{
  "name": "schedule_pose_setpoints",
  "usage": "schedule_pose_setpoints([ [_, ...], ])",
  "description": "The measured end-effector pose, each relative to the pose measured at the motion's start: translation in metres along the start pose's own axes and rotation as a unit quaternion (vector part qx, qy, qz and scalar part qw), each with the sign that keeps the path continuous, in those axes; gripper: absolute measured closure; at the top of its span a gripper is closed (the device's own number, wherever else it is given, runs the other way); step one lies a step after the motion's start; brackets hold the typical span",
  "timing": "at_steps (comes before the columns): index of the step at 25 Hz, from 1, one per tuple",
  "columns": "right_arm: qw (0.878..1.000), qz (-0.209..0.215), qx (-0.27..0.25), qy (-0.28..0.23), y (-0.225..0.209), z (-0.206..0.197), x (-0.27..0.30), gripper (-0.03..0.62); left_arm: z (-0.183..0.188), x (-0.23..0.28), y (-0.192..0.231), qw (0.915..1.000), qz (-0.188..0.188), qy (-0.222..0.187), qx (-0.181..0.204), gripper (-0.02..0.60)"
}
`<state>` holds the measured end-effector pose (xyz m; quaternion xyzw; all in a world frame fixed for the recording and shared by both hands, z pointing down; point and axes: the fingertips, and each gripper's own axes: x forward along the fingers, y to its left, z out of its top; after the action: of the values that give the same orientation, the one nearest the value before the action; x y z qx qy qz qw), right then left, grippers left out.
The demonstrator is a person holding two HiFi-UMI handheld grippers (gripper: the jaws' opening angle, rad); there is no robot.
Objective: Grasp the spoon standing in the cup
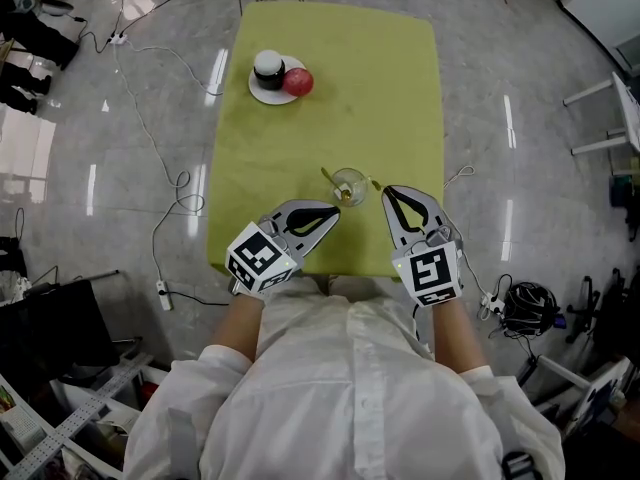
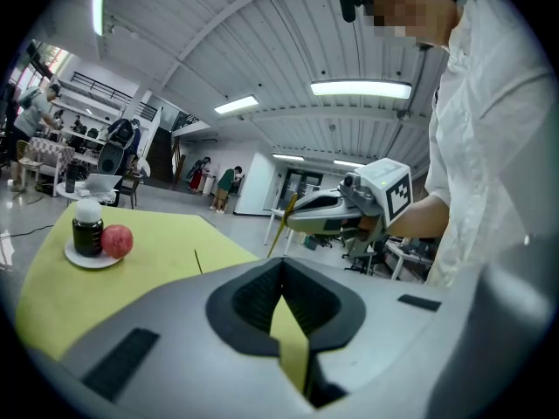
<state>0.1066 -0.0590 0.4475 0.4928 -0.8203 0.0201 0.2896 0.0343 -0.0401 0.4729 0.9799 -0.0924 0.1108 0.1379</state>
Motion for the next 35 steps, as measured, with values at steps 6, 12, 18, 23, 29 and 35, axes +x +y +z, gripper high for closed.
schedule_pose_setpoints([
  [6, 0.998, 0.018, 0.047, 0.032, 0.002, -0.025, 0.004, 0.586, -0.002, 0.004, -0.003, 1.0000, -0.005, 0.003, -0.002, 0.577],
  [12, 0.993, 0.038, 0.092, 0.067, 0.007, -0.053, 0.017, 0.588, -0.004, 0.010, -0.005, 0.9999, -0.011, 0.007, -0.002, 0.577],
  [18, 0.988, 0.049, 0.119, 0.083, 0.001, -0.071, 0.031, 0.586, -0.005, 0.013, -0.008, 0.9999, -0.013, 0.010, -0.002, 0.577],
  [23, 0.989, 0.041, 0.112, 0.084, -0.013, -0.070, 0.044, 0.585, -0.005, 0.013, -0.008, 0.9999, -0.009, 0.010, -0.003, 0.577],
  [29, 0.990, 0.034, 0.101, 0.092, -0.023, -0.069, 0.061, 0.583, -0.004, 0.012, -0.006, 0.9999, -0.004, 0.009, -0.004, 0.577],
  [35, 0.991, 0.019, 0.090, 0.101, -0.031, -0.070, 0.071, 0.579, -0.002, 0.012, -0.004, 1.0000, -0.002, 0.008, -0.003, 0.577],
])
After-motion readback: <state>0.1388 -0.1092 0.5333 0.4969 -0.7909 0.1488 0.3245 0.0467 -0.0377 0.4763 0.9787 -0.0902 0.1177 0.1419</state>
